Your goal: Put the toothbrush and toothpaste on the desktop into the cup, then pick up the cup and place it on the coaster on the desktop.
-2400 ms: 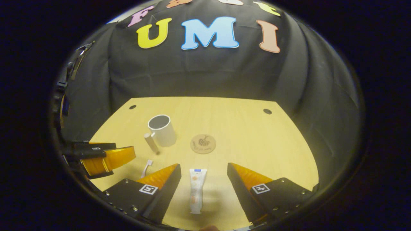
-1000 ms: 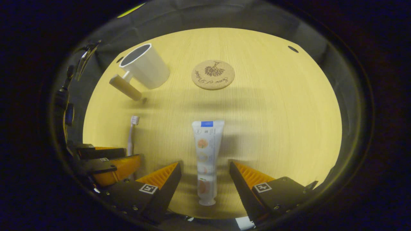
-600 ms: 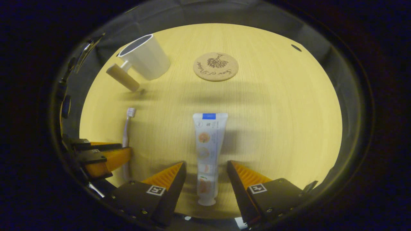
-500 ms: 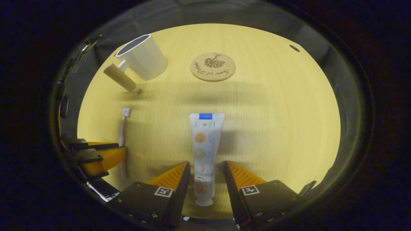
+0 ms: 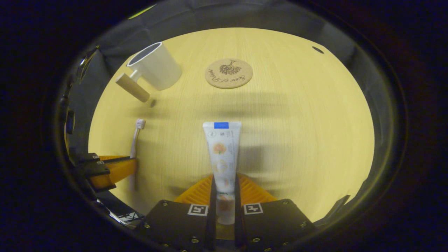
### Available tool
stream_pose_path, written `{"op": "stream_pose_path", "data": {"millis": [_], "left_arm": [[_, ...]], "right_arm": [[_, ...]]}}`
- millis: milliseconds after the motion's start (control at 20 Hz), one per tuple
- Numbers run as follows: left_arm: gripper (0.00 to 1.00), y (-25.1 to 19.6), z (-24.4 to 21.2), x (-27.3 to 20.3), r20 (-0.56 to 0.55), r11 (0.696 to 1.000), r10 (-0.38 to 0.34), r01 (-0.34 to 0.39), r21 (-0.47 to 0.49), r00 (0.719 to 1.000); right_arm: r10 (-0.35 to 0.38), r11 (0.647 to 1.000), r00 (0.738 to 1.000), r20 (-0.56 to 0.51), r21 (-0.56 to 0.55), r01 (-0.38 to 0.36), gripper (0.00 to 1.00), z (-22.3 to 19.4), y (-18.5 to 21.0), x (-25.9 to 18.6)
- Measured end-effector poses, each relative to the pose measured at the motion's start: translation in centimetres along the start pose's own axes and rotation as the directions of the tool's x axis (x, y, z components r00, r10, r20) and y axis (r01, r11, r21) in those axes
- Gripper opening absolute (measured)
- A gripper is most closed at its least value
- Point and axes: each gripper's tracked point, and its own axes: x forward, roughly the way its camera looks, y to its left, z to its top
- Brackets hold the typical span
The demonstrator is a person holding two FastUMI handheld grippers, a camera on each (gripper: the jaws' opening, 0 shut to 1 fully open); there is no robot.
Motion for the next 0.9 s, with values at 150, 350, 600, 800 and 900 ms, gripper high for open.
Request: {"op": "stream_pose_path", "data": {"millis": [150,350,600,800,900], "left_arm": [[0.12,-0.1,0.2,0.0,0.049,0.999,-0.027,0.029,-0.036,0.998],[0.12,0.0,1.9,-2.8,0.219,0.996,-0.041,0.056,-0.064,0.975],[0.12,0.9,4.7,-8.2,0.419,0.994,-0.038,0.076,-0.076,0.907],[0.11,2.4,7.2,-12.7,0.569,0.993,-0.03,0.088,-0.074,0.822],[0.12,3.4,8.8,-14.7,0.641,0.995,-0.028,0.086,-0.059,0.767]], "right_arm": [[0.031,0.999,0.999,0.028,0.011,-0.032,0.22,0.0,0.3,-0.3],[0.09,0.995,0.988,0.127,0.018,-0.093,0.22,1.0,1.1,-2.3],[0.133,0.991,0.952,0.274,-0.013,-0.135,0.22,3.3,2.5,-5.9],[0.168,0.986,0.892,0.42,-0.067,-0.154,0.22,6.1,4.2,-9.5],[0.187,0.982,0.853,0.487,-0.095,-0.161,0.22,7.3,5.1,-11.2]]}}
